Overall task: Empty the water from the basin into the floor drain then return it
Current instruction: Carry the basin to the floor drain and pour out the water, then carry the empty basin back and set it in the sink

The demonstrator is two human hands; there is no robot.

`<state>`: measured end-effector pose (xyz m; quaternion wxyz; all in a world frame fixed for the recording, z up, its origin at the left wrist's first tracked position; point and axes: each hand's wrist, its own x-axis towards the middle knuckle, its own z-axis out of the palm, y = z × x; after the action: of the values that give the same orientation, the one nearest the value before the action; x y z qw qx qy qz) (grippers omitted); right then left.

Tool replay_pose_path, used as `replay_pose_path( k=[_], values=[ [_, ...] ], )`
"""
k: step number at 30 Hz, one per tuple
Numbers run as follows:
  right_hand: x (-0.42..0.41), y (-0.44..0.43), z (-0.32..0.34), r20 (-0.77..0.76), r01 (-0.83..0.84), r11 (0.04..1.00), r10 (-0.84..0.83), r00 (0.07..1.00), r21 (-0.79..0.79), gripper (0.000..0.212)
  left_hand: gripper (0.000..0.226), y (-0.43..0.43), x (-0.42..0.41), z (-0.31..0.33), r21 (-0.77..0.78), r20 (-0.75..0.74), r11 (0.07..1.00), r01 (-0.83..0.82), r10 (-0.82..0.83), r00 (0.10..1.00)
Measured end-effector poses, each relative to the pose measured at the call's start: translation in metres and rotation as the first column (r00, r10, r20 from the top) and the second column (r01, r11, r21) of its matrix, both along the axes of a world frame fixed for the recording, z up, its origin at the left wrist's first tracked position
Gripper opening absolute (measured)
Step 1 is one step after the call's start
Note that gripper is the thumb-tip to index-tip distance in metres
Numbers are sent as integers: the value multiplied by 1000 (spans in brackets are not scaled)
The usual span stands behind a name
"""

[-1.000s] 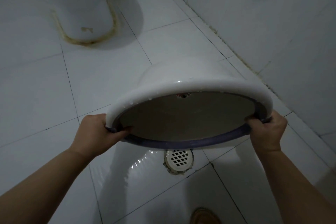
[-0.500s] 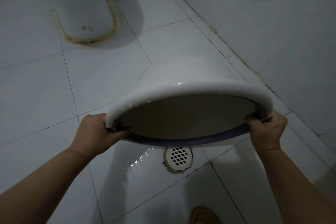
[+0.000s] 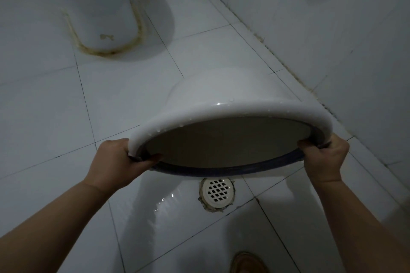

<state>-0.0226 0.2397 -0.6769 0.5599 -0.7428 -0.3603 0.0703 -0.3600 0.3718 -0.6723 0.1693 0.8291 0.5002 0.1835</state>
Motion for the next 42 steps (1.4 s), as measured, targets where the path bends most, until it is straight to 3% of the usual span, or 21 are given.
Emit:
replay_pose_path(
  k=[13, 19, 25, 30, 36, 42],
  values=[
    [-6, 11, 12, -53, 24, 999, -22, 998, 36, 34, 39, 2, 4, 6, -44, 59, 995, -89, 92, 994],
    [-8, 42, 33, -70, -32, 998, 35, 997, 56, 26, 38, 22, 12, 18, -47, 208, 959, -280, 283, 936],
    [0, 79, 42, -134, -118, 990, 107, 985, -78, 34, 27, 38, 13, 22, -285, 425, 888, -361, 455, 783],
    [1, 107, 42, -163, -174, 944, 132, 978, -279, 15, 10, 59, 12, 25, -447, 475, 810, -381, 575, 666],
    [-3, 136, 47, -115, -231, 873, 201, 973, -430, 24, 14, 93, 9, 30, -585, 395, 732, -351, 634, 664],
    [-8, 167, 57, -48, -218, 858, 221, 974, -466, 28, 16, 123, 3, 38, -598, 368, 712, -368, 652, 663]
  ],
)
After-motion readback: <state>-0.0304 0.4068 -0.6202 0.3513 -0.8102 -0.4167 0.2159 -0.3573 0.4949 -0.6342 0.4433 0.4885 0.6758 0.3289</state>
